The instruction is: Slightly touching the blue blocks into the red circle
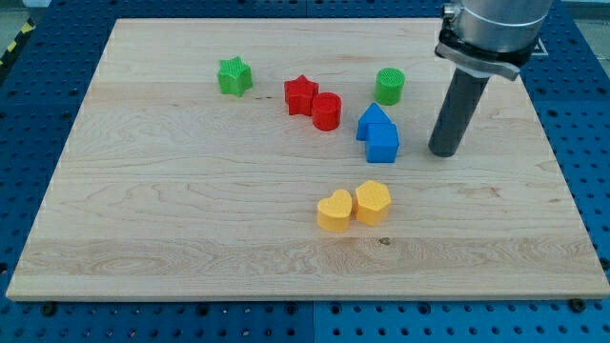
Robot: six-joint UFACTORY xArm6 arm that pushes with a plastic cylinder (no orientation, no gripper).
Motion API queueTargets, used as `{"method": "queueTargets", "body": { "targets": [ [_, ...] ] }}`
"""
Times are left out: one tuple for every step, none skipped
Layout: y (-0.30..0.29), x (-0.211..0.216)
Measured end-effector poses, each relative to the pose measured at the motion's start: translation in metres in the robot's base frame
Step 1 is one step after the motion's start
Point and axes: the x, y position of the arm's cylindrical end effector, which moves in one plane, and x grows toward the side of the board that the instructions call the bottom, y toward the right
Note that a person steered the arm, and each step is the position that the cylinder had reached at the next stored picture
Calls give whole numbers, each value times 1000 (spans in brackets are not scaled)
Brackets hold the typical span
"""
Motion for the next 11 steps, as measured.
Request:
{"method": "queueTargets", "body": {
  "targets": [
    [-3, -10],
    [-26, -10],
    [-46, -10],
    [-51, -10],
    [-40, -17],
    [-46, -22],
    [-69, -22],
    [-77, -22],
    [-51, -22],
    [-20, -19],
    [-10, 0]
  ]
}}
